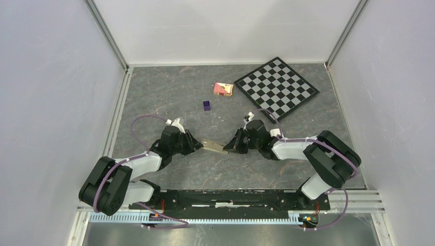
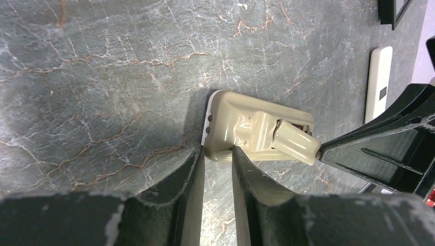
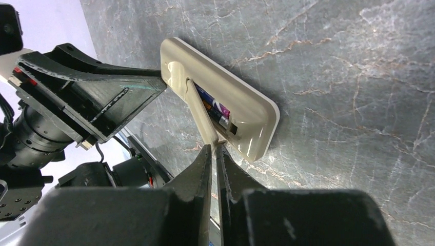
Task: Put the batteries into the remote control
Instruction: Load the battery cover into the remote control.
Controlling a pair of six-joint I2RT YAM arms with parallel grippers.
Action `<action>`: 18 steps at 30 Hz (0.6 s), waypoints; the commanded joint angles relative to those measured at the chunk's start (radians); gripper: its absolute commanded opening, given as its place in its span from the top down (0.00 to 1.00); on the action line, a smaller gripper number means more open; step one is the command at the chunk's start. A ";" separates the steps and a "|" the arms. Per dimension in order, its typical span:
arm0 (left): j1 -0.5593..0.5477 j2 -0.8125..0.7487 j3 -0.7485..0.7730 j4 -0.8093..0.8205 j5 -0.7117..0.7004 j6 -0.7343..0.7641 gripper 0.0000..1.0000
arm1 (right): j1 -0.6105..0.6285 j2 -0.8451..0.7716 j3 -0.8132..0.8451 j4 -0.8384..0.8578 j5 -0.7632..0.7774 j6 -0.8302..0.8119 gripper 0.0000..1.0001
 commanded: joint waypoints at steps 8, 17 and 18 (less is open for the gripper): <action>-0.013 -0.027 0.000 0.019 0.029 0.015 0.66 | -0.011 0.049 0.023 0.071 -0.033 0.006 0.85; -0.012 -0.040 0.011 -0.007 0.015 0.029 0.64 | -0.016 0.034 0.131 -0.067 0.033 -0.199 0.76; -0.011 -0.039 0.012 -0.006 0.015 0.029 0.64 | -0.016 0.037 0.132 -0.060 0.024 -0.206 0.75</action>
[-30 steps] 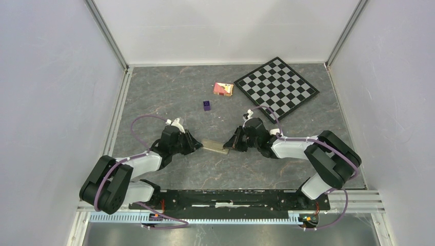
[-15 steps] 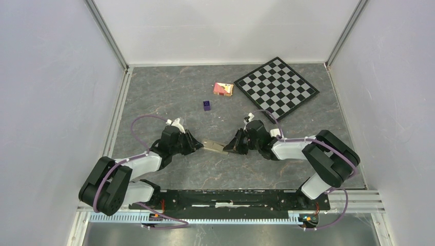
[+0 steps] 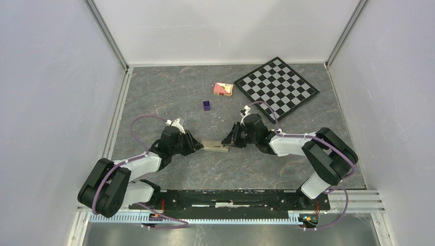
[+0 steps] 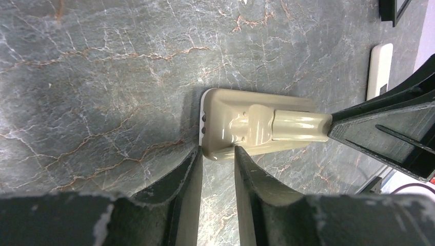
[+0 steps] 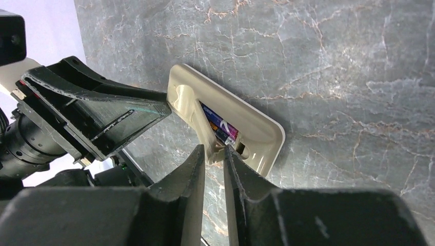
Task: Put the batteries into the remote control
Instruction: Load the battery cover into the remote control.
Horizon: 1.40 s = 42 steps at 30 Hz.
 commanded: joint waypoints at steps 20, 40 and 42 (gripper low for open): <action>-0.008 -0.024 0.020 -0.005 -0.013 0.043 0.59 | 0.002 -0.009 0.034 -0.034 -0.028 -0.097 0.76; -0.008 -0.052 0.032 -0.026 -0.035 0.044 0.60 | 0.008 -0.046 0.057 -0.135 0.028 -0.132 0.67; -0.007 -0.053 0.035 -0.033 -0.041 0.045 0.60 | 0.007 -0.059 0.061 -0.145 0.039 -0.140 0.66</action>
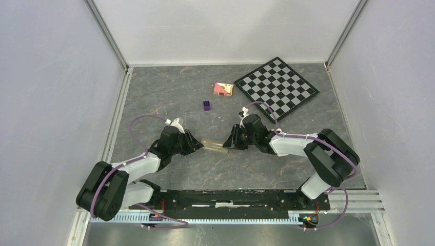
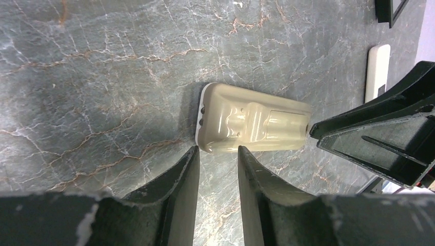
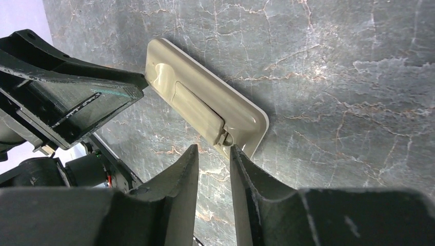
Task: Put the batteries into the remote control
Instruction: Load the battery cover into the remote control.
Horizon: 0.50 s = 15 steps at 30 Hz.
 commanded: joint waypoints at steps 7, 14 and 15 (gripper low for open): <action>-0.006 -0.025 0.035 -0.025 -0.052 0.038 0.59 | 0.011 -0.061 0.060 -0.009 0.038 -0.095 0.82; -0.006 -0.028 0.033 -0.027 -0.050 0.035 0.59 | 0.037 0.022 0.102 0.017 0.005 -0.116 0.89; -0.006 -0.027 0.033 -0.027 -0.049 0.034 0.59 | 0.039 0.034 0.103 0.015 0.007 -0.116 0.90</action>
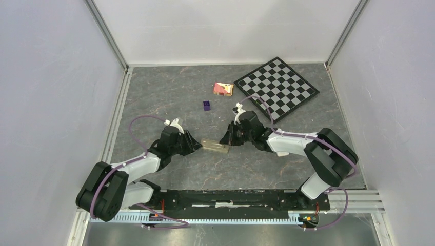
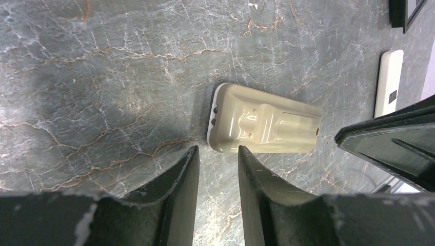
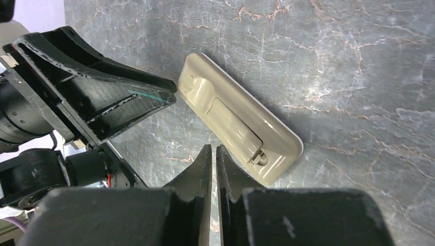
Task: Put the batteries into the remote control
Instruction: Load the battery cover into the remote control.
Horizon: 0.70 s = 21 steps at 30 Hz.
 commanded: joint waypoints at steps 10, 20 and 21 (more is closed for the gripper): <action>-0.006 -0.024 0.034 0.011 -0.015 0.029 0.59 | 0.018 0.076 0.008 -0.030 0.076 -0.054 0.93; -0.006 -0.145 0.127 -0.181 -0.117 0.027 0.43 | 0.020 -0.059 0.040 0.031 0.058 -0.267 0.68; -0.007 -0.167 0.145 -0.208 -0.139 0.028 0.39 | 0.020 -0.077 0.039 0.019 0.069 -0.301 0.64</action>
